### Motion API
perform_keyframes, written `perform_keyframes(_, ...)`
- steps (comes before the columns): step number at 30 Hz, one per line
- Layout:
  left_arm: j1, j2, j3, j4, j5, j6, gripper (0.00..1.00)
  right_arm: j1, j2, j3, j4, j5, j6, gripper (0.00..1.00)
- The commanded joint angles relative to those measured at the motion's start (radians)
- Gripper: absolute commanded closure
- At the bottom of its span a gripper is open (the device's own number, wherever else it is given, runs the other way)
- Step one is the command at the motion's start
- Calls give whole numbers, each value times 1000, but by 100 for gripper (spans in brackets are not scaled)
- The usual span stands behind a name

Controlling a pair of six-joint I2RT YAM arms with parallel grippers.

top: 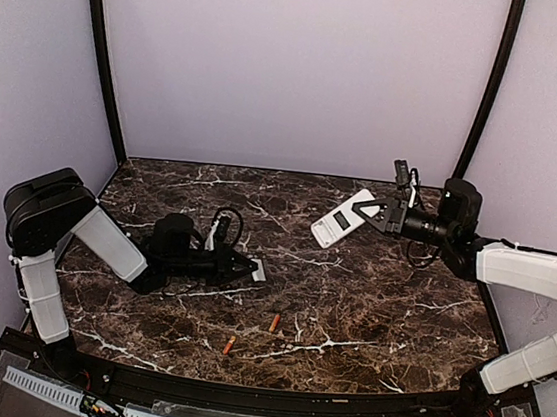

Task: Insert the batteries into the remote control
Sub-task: Place the battery cover at the center of the board, then pass from the right arm to the left

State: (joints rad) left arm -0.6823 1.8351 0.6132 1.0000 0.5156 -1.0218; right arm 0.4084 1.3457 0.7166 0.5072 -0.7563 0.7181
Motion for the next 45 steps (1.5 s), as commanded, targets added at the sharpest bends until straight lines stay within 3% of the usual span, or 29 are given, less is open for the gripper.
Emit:
perform_keyframes(1,12,31,-6,25,32,-2,96,-3,-31,-11,-2,-39,-15,100)
perform_keyframes(5,12,50,-15,25,35,-4,93,-3,-32,-9,-13,-42,-21,100)
perform_keyframes(12,22,38,-36,-42,7,16,73,-3,-31,-11,-19,-45,-31,100)
perform_keyframes(19,31,-32,-37,-283,-91,88,66,-3,-44,-8,-34,-69,-50,100)
perform_keyframes(25,30,-179,-25,-461,-174,243,57,-3,-59,-6,-60,-104,-86,100)
perform_keyframes(30,15,-334,9,-555,-140,430,46,-2,-58,-34,-13,-172,-73,100)
perform_keyframes(34,-37,-441,40,-559,-105,543,34,9,-54,-90,107,-166,9,100)
perform_keyframes(37,-94,-463,86,-561,-127,589,33,36,-32,-108,201,-154,63,100)
perform_keyframes(45,-185,-384,94,-252,-147,525,34,132,41,-83,384,-82,150,100)
